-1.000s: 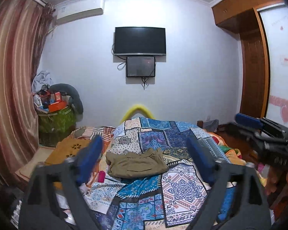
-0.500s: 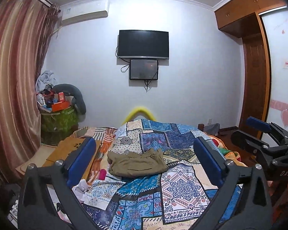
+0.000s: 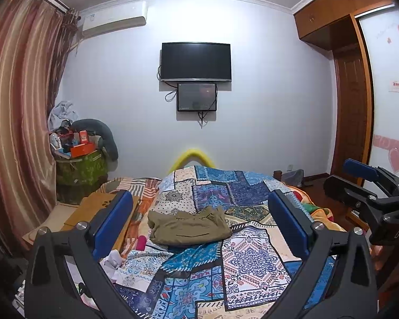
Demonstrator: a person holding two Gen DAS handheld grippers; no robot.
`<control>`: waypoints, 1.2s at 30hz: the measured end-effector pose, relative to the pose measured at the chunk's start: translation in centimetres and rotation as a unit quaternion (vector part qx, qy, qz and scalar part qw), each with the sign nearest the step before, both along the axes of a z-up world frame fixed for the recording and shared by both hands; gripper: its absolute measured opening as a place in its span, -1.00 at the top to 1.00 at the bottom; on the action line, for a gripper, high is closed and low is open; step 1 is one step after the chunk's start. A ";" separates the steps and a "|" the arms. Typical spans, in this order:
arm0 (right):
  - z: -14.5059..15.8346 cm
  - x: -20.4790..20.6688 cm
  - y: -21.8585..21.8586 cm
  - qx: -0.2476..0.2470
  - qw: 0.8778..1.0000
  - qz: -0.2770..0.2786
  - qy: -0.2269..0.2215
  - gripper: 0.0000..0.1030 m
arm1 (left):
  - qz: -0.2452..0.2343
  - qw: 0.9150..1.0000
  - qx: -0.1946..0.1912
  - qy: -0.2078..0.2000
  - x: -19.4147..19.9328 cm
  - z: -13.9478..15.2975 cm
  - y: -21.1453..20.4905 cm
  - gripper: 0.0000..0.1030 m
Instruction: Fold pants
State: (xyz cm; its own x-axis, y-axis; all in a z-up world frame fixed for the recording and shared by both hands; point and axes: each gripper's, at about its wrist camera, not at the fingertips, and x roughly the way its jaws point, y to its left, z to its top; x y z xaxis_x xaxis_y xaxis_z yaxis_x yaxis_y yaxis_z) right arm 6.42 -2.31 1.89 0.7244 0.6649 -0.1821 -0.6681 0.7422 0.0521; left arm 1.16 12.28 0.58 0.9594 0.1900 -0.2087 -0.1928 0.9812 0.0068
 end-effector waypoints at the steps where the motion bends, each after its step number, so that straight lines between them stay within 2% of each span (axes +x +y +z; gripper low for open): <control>1: 0.0 0.0 0.0 -0.001 1.000 -0.001 0.000 -0.99 | -0.003 1.000 -0.002 0.002 0.1 -0.1 0.0 -0.99; 36: 0.3 -0.5 -0.7 -0.001 1.000 -0.006 0.009 -0.99 | -0.020 1.000 -0.005 0.008 0.9 -0.3 -0.3 -0.99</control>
